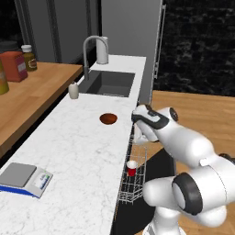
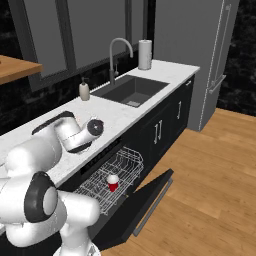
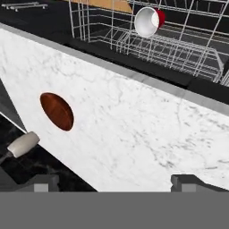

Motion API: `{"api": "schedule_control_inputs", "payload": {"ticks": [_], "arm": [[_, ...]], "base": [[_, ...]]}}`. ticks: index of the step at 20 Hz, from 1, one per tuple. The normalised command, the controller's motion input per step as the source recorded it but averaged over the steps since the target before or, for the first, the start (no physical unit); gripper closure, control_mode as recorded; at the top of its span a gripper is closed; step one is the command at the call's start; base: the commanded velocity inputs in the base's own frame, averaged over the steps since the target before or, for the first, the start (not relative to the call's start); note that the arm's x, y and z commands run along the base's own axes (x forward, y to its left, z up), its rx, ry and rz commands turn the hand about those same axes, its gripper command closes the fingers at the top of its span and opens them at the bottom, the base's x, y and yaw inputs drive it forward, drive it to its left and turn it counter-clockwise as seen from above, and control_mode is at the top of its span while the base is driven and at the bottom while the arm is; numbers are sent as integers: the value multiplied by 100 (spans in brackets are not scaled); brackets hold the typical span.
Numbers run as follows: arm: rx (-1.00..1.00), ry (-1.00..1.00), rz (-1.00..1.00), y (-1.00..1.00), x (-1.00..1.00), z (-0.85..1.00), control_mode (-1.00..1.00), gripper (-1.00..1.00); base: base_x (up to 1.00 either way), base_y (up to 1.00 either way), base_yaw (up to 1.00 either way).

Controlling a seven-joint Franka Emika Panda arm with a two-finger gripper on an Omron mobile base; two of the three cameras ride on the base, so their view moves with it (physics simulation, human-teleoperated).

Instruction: Pick up the cup and bowl from the counter, place them in the dishwasher, and close the dishwasher door.

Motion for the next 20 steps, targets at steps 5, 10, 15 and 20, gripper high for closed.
{"api": "schedule_control_inputs", "payload": {"ticks": [5, 10, 15, 20], "arm": [[-15, 15, -3, 25, 50, 0, -100, -100], [-8, 17, -3, 21, 55, 0, -100, -100], [-4, 14, -7, 11, 54, 0, -100, -100], [-5, 9, -22, 25, 31, 0, -100, -100]], "base": [[0, 0, 0], [0, 0, 0], [0, 0, 0], [0, 0, 0]]}}
